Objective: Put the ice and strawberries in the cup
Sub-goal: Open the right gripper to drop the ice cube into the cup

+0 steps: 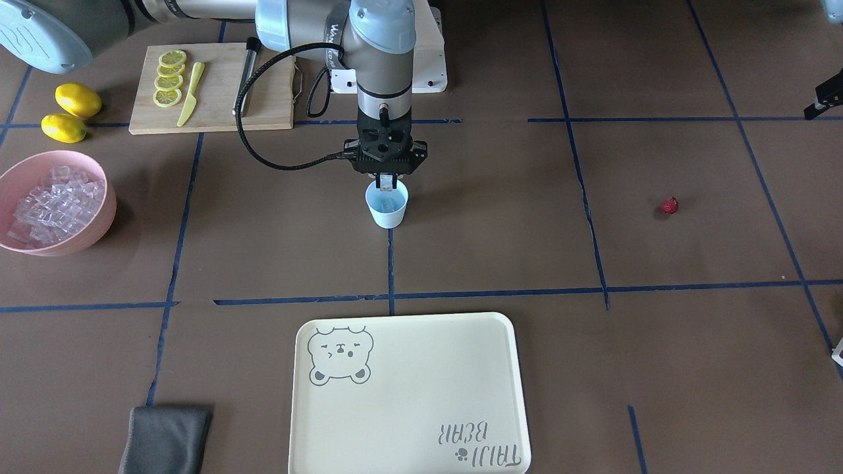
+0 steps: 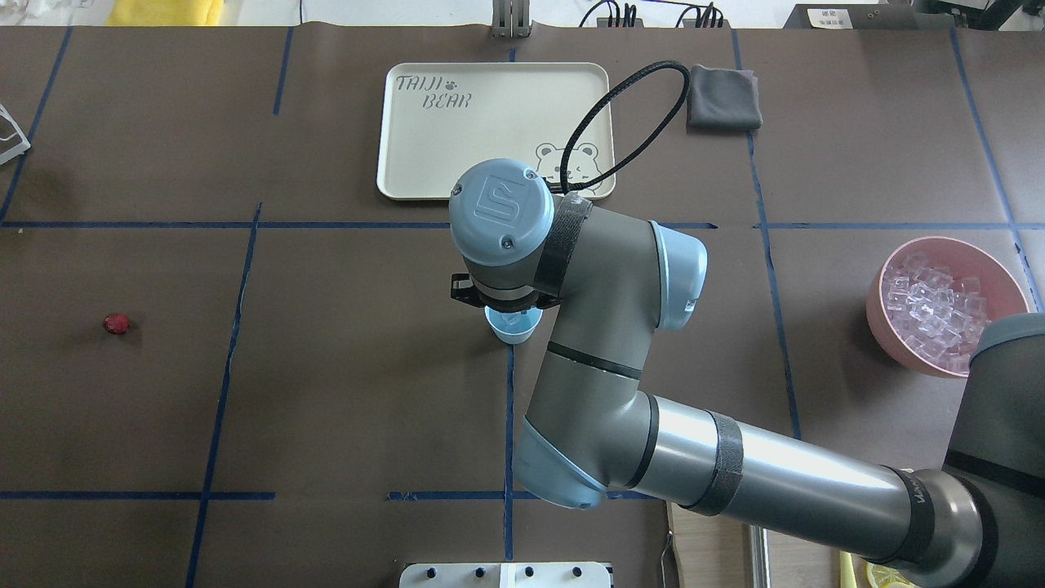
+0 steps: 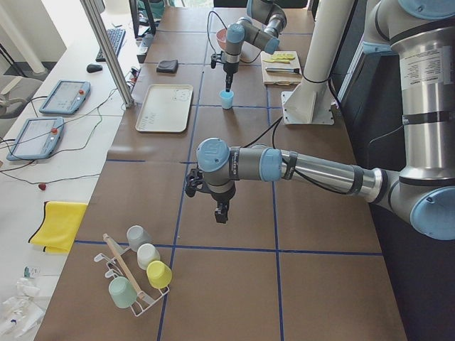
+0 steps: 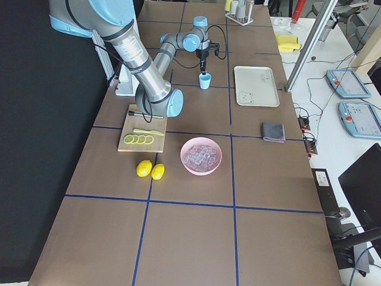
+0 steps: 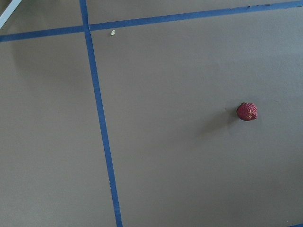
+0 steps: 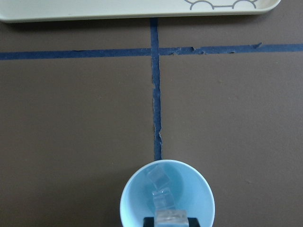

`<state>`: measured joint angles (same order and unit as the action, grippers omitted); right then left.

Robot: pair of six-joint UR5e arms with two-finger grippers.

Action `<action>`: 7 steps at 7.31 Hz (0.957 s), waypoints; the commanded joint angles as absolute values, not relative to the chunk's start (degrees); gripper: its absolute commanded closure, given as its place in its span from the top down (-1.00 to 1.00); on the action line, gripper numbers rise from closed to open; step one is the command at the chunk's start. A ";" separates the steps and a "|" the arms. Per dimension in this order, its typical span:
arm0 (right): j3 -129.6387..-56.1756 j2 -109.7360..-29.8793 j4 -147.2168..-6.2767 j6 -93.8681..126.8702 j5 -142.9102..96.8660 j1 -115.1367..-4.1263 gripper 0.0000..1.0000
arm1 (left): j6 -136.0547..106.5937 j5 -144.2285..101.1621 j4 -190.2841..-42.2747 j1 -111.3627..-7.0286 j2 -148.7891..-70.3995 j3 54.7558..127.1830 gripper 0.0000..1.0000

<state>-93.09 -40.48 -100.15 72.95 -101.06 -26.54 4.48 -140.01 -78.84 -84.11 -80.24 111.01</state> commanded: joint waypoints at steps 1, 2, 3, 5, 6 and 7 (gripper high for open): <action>-93.08 -40.52 -100.11 72.25 -100.64 -26.54 1.00 | 4.48 -140.01 -78.84 -84.02 -80.24 111.01 1.00; -93.08 -40.52 -100.02 72.25 -100.63 -26.54 1.00 | 4.48 -140.01 -78.84 -84.02 -80.24 111.01 1.00; -93.16 -40.43 -100.02 71.99 -100.55 -26.89 1.00 | 4.48 -140.01 -78.84 -84.02 -80.24 111.01 1.00; -93.60 -40.08 -100.19 69.28 -101.68 -30.21 1.00 | 4.48 -139.92 -78.84 -84.02 -80.33 111.01 1.00; -93.60 -40.51 -100.37 65.26 -105.87 -34.32 1.00 | 4.48 -139.92 -78.92 -84.02 -80.59 111.35 1.00; -93.69 -41.56 -100.46 59.91 -112.09 -39.85 1.00 | 4.40 -140.01 -78.93 -84.02 -80.86 111.79 1.00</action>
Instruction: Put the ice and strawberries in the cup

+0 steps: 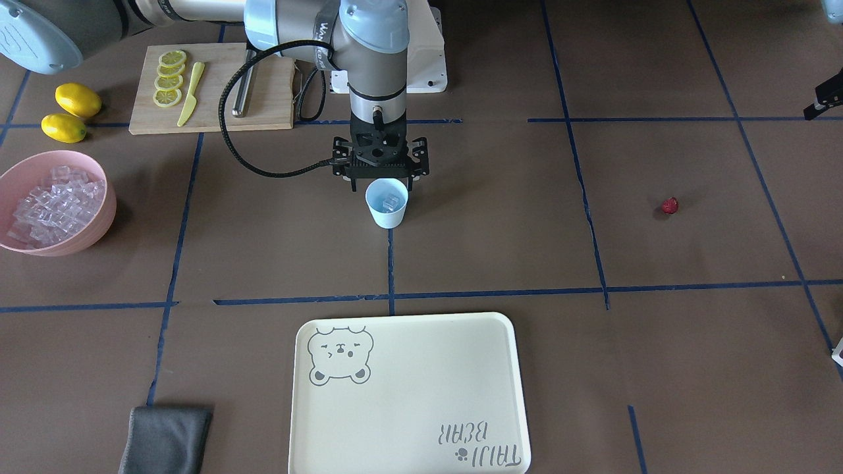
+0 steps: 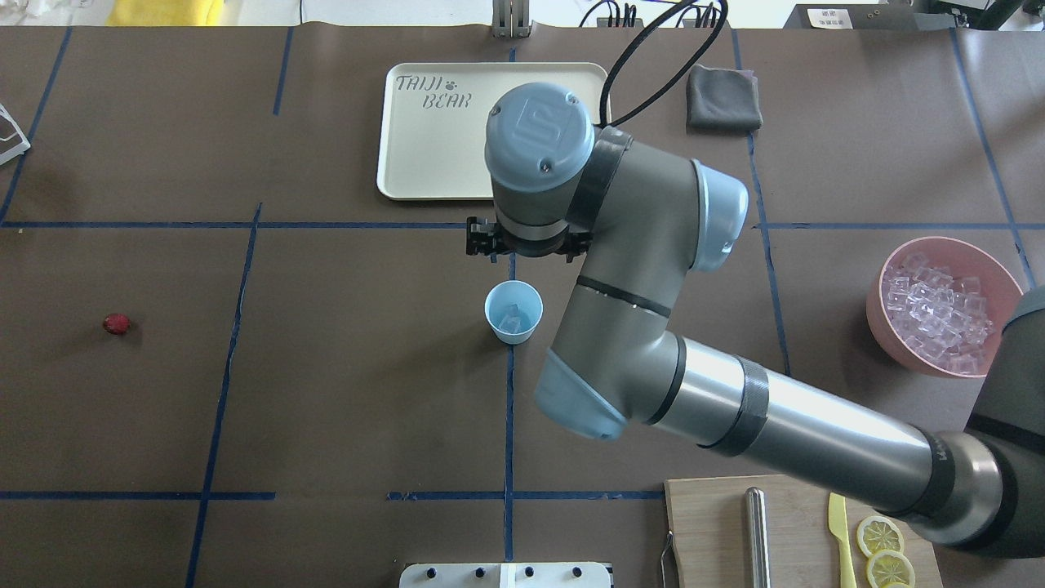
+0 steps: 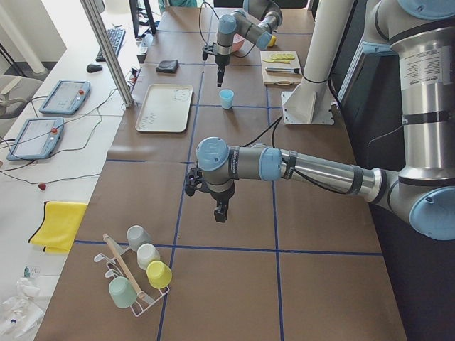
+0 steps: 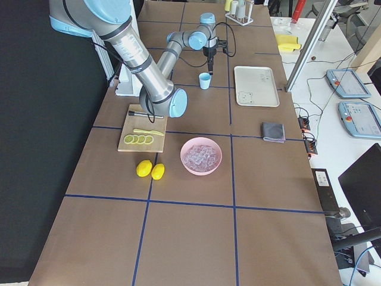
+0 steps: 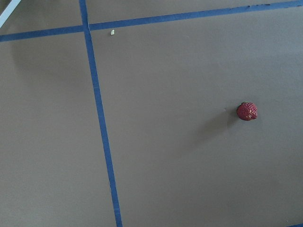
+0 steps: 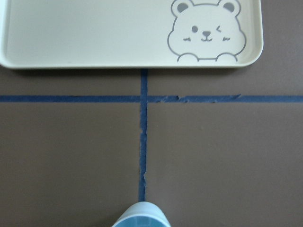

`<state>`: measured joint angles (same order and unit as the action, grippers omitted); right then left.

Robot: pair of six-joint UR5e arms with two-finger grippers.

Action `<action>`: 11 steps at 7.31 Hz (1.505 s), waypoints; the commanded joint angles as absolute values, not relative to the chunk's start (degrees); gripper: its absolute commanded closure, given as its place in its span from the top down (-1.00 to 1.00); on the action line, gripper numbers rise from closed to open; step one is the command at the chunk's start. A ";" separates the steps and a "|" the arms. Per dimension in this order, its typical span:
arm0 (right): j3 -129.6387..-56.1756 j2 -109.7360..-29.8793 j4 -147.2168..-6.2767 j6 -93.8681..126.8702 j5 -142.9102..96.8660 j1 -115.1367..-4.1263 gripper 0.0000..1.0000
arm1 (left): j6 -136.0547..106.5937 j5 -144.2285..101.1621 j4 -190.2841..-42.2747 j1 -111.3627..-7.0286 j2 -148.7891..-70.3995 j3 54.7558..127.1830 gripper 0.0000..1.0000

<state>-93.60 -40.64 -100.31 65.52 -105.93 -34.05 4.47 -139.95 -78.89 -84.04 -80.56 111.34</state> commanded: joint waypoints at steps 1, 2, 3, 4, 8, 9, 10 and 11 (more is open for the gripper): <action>-94.13 -43.83 -100.46 53.76 -116.32 -44.43 1.00 | 4.31 -139.92 -79.01 -84.11 -81.82 112.23 1.00; -95.35 -47.34 -100.55 46.48 -118.98 -48.82 1.00 | 4.22 -139.92 -78.93 -84.11 -82.44 112.58 1.00; -97.36 -51.90 -100.63 39.10 -122.05 -53.39 1.00 | 4.31 -139.49 -79.01 -84.11 -83.40 112.67 1.00; -98.69 -56.64 -100.72 29.89 -125.73 -59.09 1.00 | 4.39 -139.40 -79.01 -84.11 -84.19 112.76 1.00; -98.53 -73.16 -100.64 -5.53 -134.36 -77.74 1.00 | 4.13 -139.31 -79.28 -84.20 -88.33 112.58 1.00; -98.35 -77.65 -100.72 -13.63 -134.73 -82.31 1.00 | 4.30 -139.22 -79.28 -84.20 -88.42 112.67 1.00; -98.35 -82.22 -100.03 -17.54 -134.82 -85.49 1.00 | 4.13 -138.17 -79.28 -84.11 -88.50 113.02 1.00; -98.44 -87.92 -99.76 -19.84 -134.56 -88.13 1.00 | 1.69 -137.90 -79.28 -84.11 -88.16 115.29 1.00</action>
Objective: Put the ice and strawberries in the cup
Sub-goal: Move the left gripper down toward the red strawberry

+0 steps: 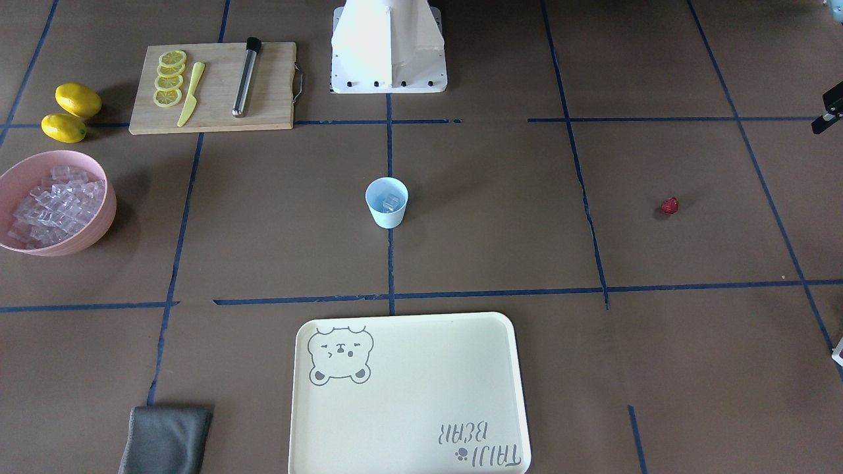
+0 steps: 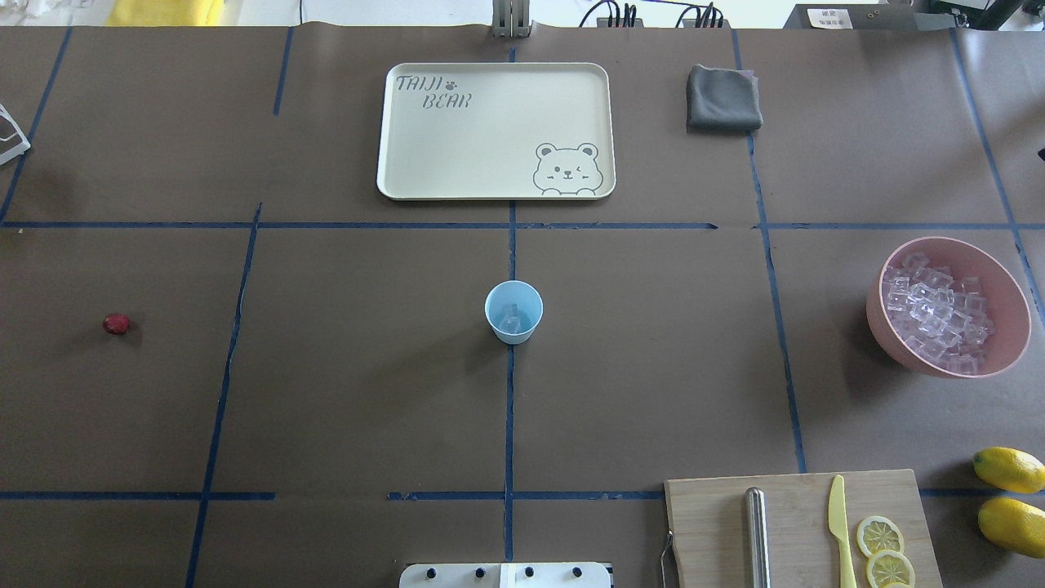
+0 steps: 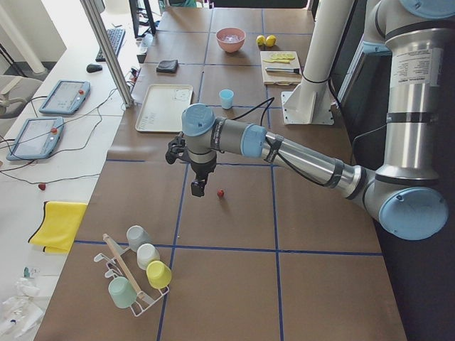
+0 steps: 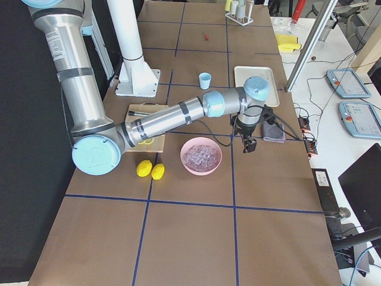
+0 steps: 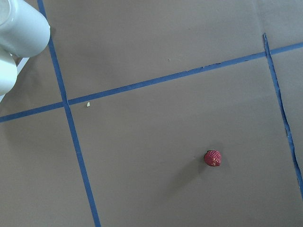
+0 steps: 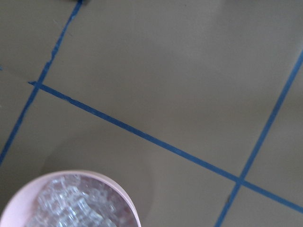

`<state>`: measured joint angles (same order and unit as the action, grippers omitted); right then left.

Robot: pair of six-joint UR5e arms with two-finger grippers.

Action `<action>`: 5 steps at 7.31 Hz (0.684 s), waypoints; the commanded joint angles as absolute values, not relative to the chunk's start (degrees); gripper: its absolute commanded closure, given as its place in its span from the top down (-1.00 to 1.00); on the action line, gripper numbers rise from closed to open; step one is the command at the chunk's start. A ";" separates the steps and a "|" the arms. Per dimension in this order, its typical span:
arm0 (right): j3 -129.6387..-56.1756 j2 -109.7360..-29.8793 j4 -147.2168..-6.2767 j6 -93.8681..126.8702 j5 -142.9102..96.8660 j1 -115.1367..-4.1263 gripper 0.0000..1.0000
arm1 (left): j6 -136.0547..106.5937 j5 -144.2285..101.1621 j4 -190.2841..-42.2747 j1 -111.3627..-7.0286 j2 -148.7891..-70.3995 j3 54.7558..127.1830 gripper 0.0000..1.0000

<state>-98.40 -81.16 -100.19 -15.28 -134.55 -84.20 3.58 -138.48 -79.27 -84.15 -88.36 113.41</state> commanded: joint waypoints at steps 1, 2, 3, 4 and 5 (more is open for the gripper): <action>-98.44 -92.15 -97.93 -19.69 -134.47 -89.46 1.00 | -4.86 -137.81 -79.45 -81.41 -88.33 118.01 1.00; -98.35 -93.07 -96.26 -19.34 -134.47 -89.47 1.00 | -9.45 -135.99 -79.54 -77.91 -87.81 120.04 1.00; -98.35 -92.99 -96.24 -19.25 -134.47 -89.47 1.00 | -12.10 -134.57 -81.72 -75.96 -86.41 120.15 1.00; -98.44 -92.99 -96.24 -19.25 -134.73 -89.47 1.00 | -18.83 -130.30 -88.52 -72.02 -83.96 120.15 1.00; -98.44 -92.99 -96.24 -19.25 -134.74 -89.47 1.00 | -25.68 -127.03 -96.08 -67.37 -80.46 119.97 1.00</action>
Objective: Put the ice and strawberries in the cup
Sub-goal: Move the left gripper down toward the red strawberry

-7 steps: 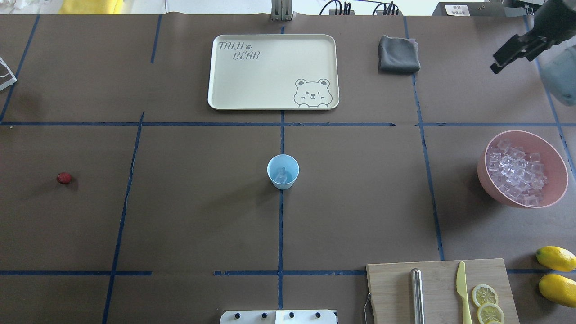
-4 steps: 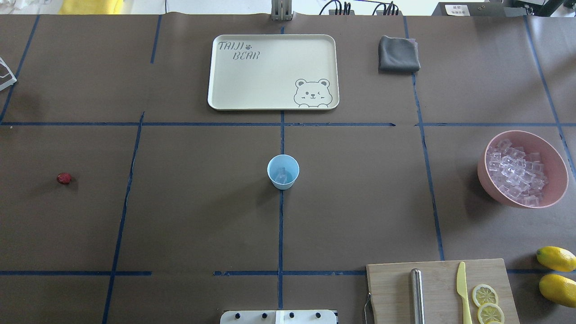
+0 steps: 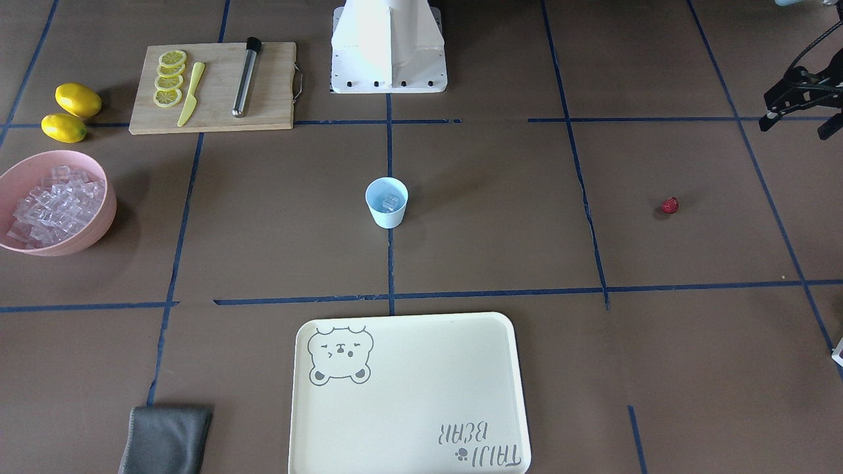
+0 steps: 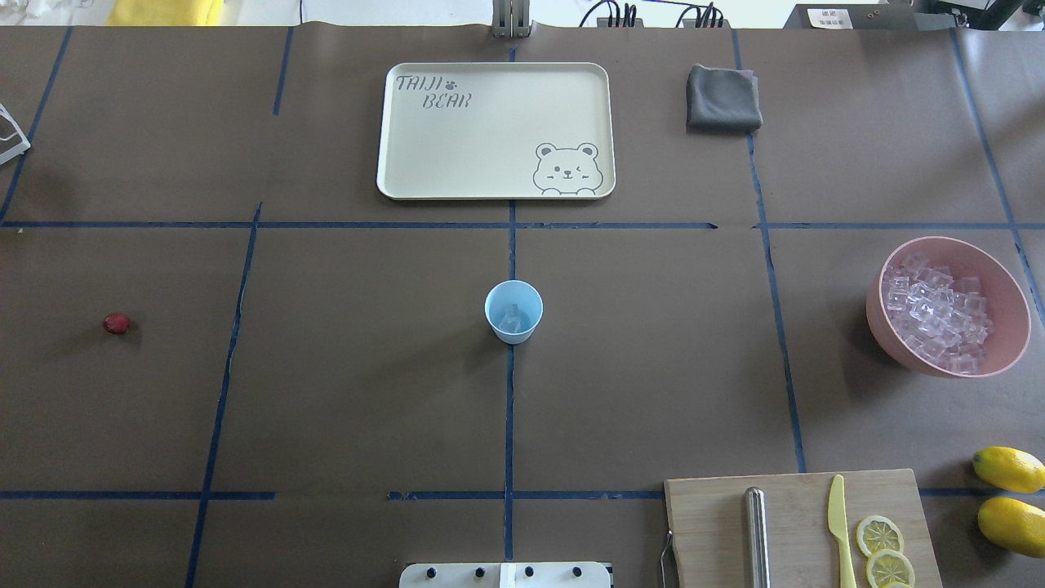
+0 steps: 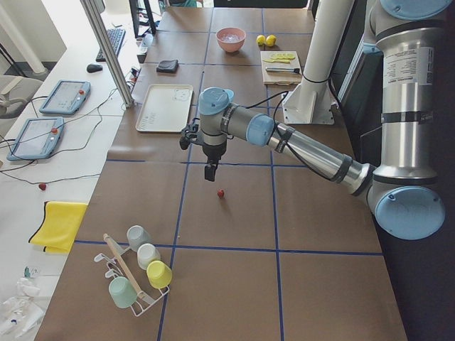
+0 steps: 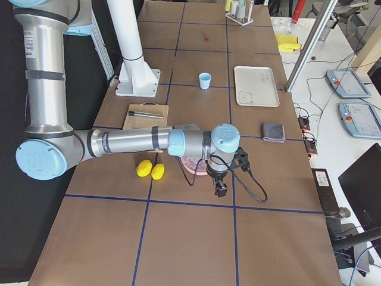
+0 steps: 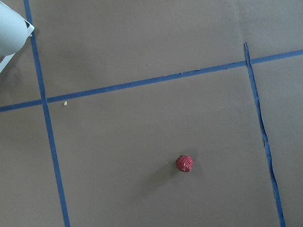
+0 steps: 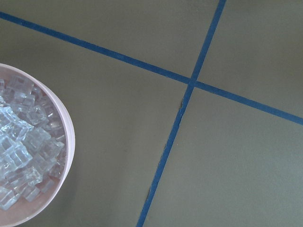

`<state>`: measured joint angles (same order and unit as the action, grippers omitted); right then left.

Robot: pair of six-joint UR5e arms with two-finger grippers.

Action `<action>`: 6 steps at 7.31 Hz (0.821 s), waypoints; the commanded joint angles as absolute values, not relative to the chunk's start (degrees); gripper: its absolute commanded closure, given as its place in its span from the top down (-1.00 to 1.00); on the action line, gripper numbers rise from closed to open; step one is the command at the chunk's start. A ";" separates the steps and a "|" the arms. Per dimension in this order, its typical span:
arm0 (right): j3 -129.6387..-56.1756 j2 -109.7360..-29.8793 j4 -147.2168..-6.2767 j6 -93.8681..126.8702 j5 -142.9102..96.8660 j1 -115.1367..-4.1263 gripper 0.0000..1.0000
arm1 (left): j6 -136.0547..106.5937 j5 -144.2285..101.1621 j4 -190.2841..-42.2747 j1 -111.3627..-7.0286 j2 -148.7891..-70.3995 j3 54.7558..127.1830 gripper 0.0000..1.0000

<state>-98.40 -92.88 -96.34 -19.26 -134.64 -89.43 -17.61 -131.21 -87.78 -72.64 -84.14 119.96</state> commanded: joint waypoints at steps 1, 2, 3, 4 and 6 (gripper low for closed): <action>-98.44 -92.99 -96.15 -19.34 -134.74 -89.47 1.00 | -31.23 -125.52 -103.20 -64.11 -78.59 119.19 1.00; -98.52 -92.90 -96.15 -19.25 -134.74 -89.47 1.00 | -35.55 -122.38 -108.14 -59.98 -77.01 118.22 1.00; -98.44 -92.99 -96.15 -19.34 -134.74 -89.47 1.00 | -40.55 -118.52 -113.15 -56.03 -77.08 115.78 1.00; -98.44 -93.08 -96.07 -19.34 -134.74 -89.47 1.00 | -44.00 -115.78 -118.42 -52.16 -77.95 112.36 1.00; -98.35 -92.99 -96.07 -19.34 -134.65 -89.47 1.00 | -46.04 -114.52 -123.13 -50.28 -83.55 104.10 1.00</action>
<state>-98.39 -93.01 -96.12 -19.33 -134.68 -89.47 -44.10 -115.51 -120.15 -51.79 -80.22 108.90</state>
